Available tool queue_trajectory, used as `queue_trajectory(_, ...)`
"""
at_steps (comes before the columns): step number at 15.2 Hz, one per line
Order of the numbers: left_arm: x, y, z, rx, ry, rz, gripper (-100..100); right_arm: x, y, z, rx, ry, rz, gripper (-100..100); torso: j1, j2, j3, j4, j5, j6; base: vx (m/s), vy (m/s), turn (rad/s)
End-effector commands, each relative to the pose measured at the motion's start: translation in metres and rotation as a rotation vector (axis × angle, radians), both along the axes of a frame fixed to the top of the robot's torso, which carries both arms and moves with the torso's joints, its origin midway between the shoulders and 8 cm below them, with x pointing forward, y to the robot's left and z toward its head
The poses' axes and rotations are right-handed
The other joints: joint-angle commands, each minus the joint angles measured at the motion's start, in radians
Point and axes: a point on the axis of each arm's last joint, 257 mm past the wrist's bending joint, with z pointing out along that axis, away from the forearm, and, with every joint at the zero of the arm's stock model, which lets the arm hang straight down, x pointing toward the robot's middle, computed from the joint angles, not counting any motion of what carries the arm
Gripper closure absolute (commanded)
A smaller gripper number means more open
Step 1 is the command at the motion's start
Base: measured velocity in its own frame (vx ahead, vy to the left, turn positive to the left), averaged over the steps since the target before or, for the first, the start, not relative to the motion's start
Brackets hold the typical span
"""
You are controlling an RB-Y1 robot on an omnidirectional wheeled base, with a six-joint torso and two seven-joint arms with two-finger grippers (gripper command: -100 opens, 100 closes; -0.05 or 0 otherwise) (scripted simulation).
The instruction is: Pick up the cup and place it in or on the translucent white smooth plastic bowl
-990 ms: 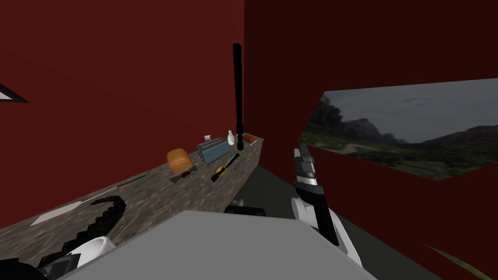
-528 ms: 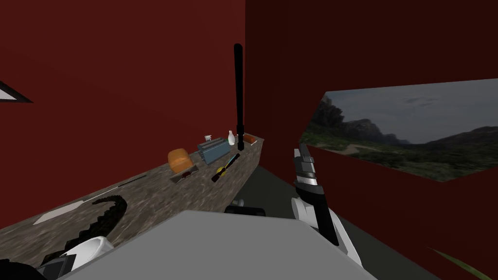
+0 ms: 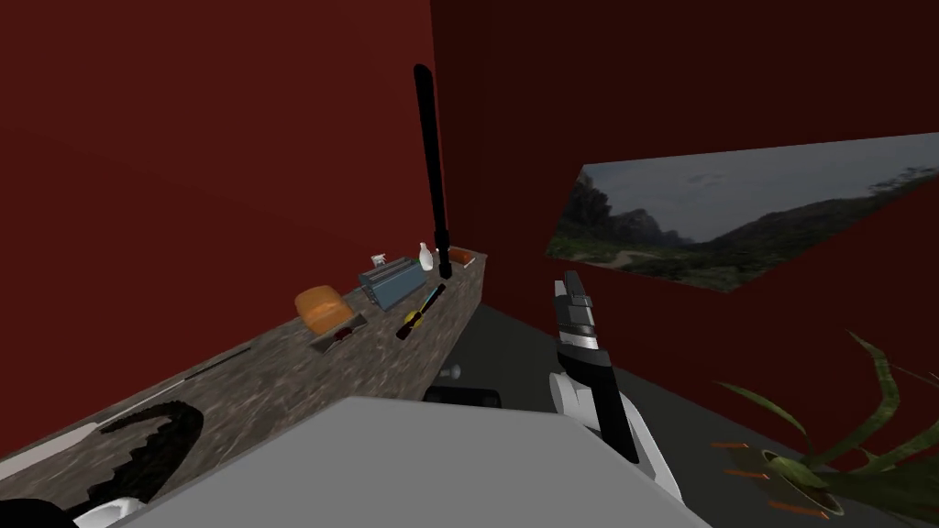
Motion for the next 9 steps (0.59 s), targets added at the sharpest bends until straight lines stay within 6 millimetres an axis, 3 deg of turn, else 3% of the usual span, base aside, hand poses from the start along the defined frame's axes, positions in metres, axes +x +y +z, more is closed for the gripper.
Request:
queue_trajectory(1,-0.026,0.0,-0.001,-0.037,0.039,0.063,100,0.0,0.0,0.0,0.0,0.0,0.0,0,0.0,0.0,0.0,0.0,0.0,0.0,-0.217,0.099,-0.283)
queue_trajectory(2,-0.026,0.0,-0.001,-0.037,0.039,0.063,100,0.0,0.0,0.0,0.0,0.0,0.0,0,0.003,0.005,0.003,0.0,0.0,-0.003,-0.191,0.102,-0.209)
queue_trajectory(4,-0.049,-0.002,0.001,-0.08,0.071,0.124,100,0.0,0.0,0.0,0.0,0.0,0.0,0,0.01,0.012,0.006,0.0,0.002,-0.009,-0.179,0.076,-0.251)
queue_trajectory(5,-0.049,-0.002,0.001,-0.08,0.071,0.124,100,0.0,0.0,0.0,0.0,0.0,0.0,0,0.013,0.016,0.008,0.0,0.002,-0.011,-0.154,0.081,-0.21)
queue_trajectory(7,-0.071,-0.003,0.006,-0.119,0.1,0.188,100,0.0,0.0,0.0,0.0,0.0,0.0,0,0.02,0.021,0.01,0.0,0.003,-0.017,-0.182,0.09,-0.268)
queue_trajectory(9,-0.082,-0.003,0.01,-0.136,0.114,0.221,100,0.0,0.0,0.0,0.0,0.0,0.0,0,0.027,0.03,0.015,0.001,0.004,-0.021,-0.213,0.095,-0.222)
